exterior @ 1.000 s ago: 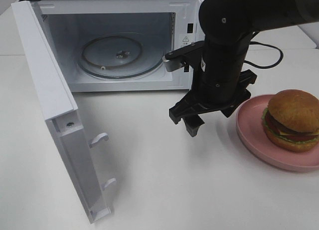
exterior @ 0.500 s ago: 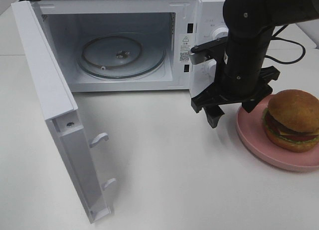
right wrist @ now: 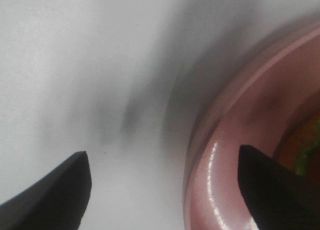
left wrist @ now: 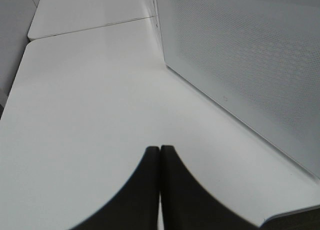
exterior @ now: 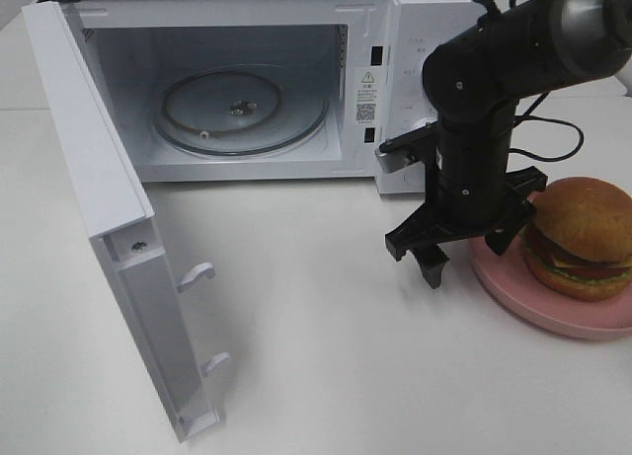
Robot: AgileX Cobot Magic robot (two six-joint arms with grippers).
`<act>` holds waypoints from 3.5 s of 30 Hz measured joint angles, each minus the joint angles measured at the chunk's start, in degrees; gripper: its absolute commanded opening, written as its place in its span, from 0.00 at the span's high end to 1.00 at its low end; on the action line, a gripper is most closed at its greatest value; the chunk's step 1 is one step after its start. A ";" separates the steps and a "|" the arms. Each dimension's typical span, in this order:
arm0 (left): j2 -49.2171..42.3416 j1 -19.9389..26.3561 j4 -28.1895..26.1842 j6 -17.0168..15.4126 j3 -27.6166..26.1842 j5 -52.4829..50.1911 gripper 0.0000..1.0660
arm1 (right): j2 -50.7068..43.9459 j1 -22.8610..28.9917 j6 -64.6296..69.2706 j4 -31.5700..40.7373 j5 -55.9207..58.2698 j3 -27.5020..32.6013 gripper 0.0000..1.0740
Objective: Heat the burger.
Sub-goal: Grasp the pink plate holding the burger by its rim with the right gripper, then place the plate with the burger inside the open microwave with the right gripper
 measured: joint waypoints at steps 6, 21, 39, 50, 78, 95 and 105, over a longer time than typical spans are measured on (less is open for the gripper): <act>0.00 0.00 0.00 0.00 0.00 0.00 1.00 | 2.01 0.00 0.92 -1.72 0.00 0.00 0.29; 0.00 0.00 0.00 0.00 0.00 0.00 1.00 | 4.41 -0.11 -2.75 -2.12 0.00 -0.46 0.48; 0.00 0.00 0.00 0.00 0.00 0.00 1.00 | 5.04 -0.40 -5.21 -5.33 3.50 -0.46 1.00; 0.00 0.00 0.00 0.00 0.00 0.00 1.00 | -0.80 -0.40 -6.59 -3.44 -0.63 6.19 1.00; 0.00 0.00 0.00 0.00 0.00 0.00 1.00 | -21.77 20.28 -6.42 -9.91 -8.02 27.22 1.00; 0.00 0.00 0.00 0.00 0.00 0.00 1.00 | -24.47 29.56 -24.92 -17.25 -18.05 31.11 1.00; 0.00 0.00 0.00 0.00 0.00 0.00 1.00 | -24.47 29.56 -36.84 -26.18 -21.72 31.11 1.00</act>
